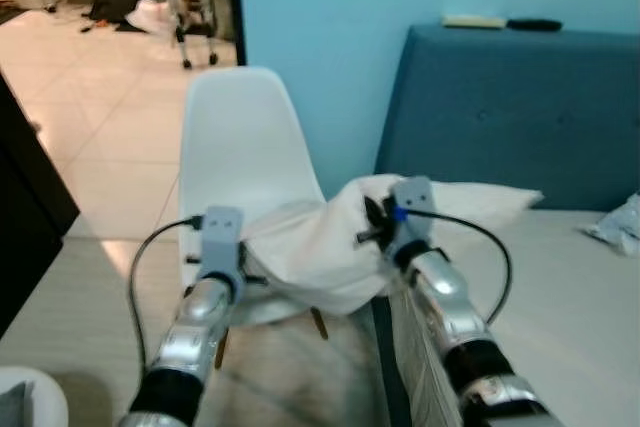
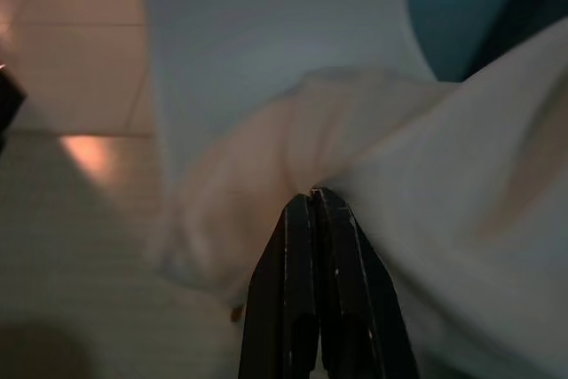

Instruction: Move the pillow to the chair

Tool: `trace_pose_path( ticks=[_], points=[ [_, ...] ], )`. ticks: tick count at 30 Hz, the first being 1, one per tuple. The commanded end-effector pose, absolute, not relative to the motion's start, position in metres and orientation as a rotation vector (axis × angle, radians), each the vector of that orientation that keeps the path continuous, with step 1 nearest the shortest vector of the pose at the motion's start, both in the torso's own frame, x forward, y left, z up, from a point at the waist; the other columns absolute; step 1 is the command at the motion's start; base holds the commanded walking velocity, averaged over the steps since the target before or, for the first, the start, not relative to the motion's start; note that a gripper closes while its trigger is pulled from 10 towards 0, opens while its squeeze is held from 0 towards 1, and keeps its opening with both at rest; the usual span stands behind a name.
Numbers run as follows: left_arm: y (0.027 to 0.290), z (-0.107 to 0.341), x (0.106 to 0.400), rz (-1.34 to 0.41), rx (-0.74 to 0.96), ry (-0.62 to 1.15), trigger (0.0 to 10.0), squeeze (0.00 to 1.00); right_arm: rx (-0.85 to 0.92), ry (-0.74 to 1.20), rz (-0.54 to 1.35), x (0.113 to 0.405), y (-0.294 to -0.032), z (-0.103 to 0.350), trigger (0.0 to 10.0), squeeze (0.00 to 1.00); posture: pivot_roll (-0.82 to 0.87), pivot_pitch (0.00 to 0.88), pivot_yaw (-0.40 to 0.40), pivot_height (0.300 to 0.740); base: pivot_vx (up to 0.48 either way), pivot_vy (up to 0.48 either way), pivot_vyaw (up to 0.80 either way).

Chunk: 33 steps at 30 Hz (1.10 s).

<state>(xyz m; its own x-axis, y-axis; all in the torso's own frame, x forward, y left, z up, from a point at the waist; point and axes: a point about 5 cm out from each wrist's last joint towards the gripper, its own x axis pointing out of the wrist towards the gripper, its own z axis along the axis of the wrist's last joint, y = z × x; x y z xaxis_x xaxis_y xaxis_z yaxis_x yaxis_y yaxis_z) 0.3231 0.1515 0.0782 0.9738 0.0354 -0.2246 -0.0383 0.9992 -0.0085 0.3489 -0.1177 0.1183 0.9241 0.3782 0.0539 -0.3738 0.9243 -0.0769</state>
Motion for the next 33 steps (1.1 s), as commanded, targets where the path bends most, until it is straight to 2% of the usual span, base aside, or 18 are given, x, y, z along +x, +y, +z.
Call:
trace_pose_path(
  ticks=[1, 3, 8, 15, 20, 27, 33],
  points=[
    [0.151, 0.079, 0.322, 0.046, -0.036, 0.231, 10.0, 0.0, -0.076, -0.076, 0.395, 0.35, -0.118, 0.12, 10.0, 0.0, 0.02, 0.019, -0.062, 0.74, 0.0, 0.0, 0.8],
    [0.151, 0.079, 0.322, 0.046, -0.035, 0.231, 10.0, 0.0, -0.075, -0.076, 0.396, 0.35, -0.117, 0.12, 10.0, 0.0, 0.02, 0.021, -0.061, 0.74, 0.0, 0.0, 0.8],
    [0.155, 0.077, 0.319, 0.049, -0.058, 0.222, 10.0, 0.0, 0.014, -0.05, 0.348, 0.347, -0.12, 0.113, 10.0, 0.0, 0.02, 0.032, -0.037, 0.74, 0.0, 0.0, 0.0],
    [0.158, 0.084, 0.324, 0.017, -0.034, 0.198, 10.0, 0.0, 0.027, -0.041, 0.325, 0.343, -0.121, 0.106, 10.0, 0.0, 0.02, 0.037, -0.011, 0.74, 0.0, 0.0, 0.0],
    [0.158, 0.086, 0.329, 0.012, -0.001, 0.213, 10.0, 0.0, 0.036, -0.042, 0.318, 0.342, -0.122, 0.106, 10.0, 0.0, 0.02, 0.037, -0.004, 0.74, 0.0, -0.48, 0.0],
    [0.152, 0.09, 0.327, -0.016, -0.06, 0.18, 10.0, 0.0, 0.041, -0.041, 0.316, 0.339, -0.12, 0.103, 10.0, 0.0, 0.02, 0.042, 0.0, 0.74, 0.0, 0.0, 0.0],
    [0.152, 0.091, 0.328, -0.018, -0.008, 0.164, 10.0, 0.0, 0.02, -0.06, 0.32, 0.341, -0.118, 0.108, 10.0, 0.0, 0.02, 0.043, -0.004, 0.74, 0.0, 0.0, 0.0]
  ],
)
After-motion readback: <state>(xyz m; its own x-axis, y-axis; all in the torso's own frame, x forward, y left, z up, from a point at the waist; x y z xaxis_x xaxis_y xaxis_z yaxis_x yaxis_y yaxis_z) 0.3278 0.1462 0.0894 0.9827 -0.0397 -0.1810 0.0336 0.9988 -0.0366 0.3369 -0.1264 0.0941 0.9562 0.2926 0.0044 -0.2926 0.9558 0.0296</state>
